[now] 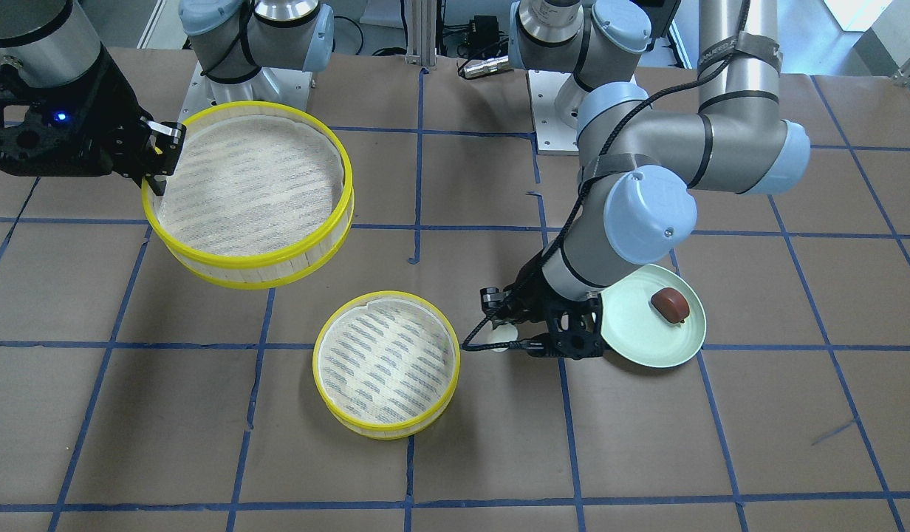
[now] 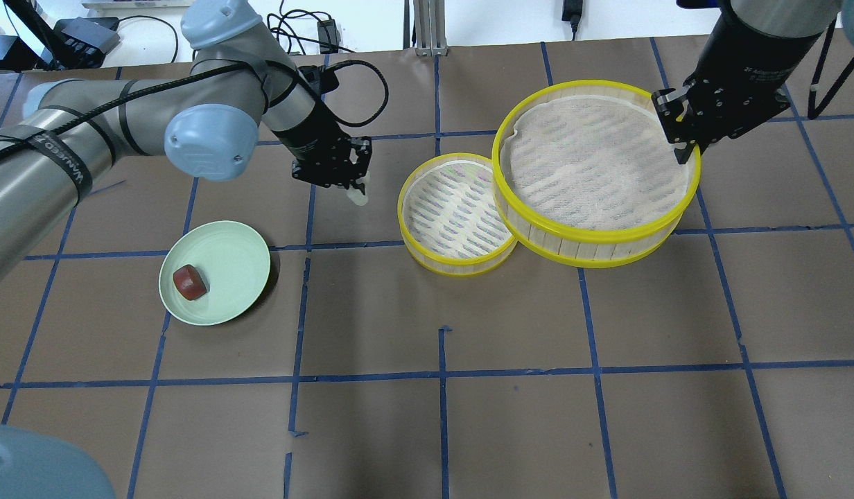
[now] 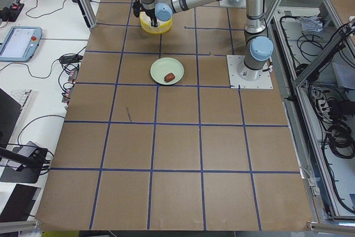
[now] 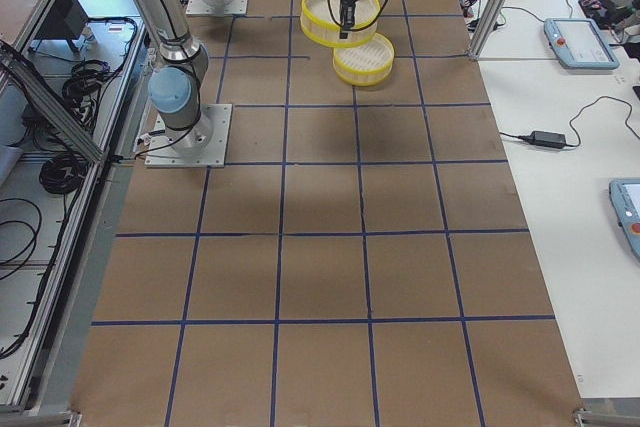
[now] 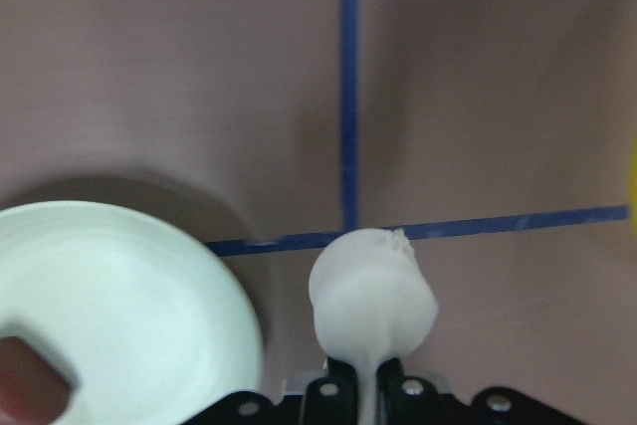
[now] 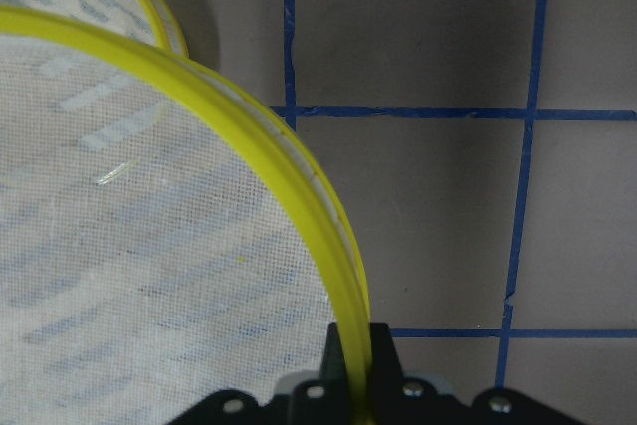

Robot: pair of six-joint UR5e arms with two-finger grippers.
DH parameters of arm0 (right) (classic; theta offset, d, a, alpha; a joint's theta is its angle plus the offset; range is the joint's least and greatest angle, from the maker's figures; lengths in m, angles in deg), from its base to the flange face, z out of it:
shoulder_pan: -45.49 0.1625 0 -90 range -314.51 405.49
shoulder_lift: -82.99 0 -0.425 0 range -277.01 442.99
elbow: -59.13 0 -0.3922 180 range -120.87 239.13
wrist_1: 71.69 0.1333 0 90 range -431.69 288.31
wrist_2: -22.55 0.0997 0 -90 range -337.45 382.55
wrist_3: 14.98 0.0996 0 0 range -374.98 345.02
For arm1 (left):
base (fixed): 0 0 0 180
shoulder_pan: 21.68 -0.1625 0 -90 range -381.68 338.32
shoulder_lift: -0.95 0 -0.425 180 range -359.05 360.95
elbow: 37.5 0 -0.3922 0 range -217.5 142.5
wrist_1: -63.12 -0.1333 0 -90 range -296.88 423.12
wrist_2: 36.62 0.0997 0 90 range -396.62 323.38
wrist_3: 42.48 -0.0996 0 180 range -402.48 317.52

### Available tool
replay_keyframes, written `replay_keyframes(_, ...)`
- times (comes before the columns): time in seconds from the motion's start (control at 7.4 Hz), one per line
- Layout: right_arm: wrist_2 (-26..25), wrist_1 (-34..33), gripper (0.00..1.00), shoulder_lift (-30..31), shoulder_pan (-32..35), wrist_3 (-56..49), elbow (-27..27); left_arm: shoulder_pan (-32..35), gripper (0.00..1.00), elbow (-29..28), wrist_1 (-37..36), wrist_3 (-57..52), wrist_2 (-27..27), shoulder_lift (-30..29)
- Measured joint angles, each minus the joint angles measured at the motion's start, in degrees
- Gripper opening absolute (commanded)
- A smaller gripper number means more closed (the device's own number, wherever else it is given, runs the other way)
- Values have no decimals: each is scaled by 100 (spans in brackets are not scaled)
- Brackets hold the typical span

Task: Place buns in different layers of steamer
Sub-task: 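Carry the white bun with the left gripper over the lower steamer tier, then lower the white bun into the lower tier and open the left gripper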

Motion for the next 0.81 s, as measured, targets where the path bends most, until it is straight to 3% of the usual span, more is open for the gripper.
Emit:
replay_keyframes(0.14,-67,-6,13,-4,-32,-1,-10,250,15,-3,-362,440,-300,-143)
replay_keyframes(0.54,-172,-30,13,-5,-133,26,-20,612,59,-1,-1368,1117,-678,-697)
replay_keyframes(0.81,-211,-25,13,0,-232,30,-20,639,69,2,-1534,1168,-705,-835)
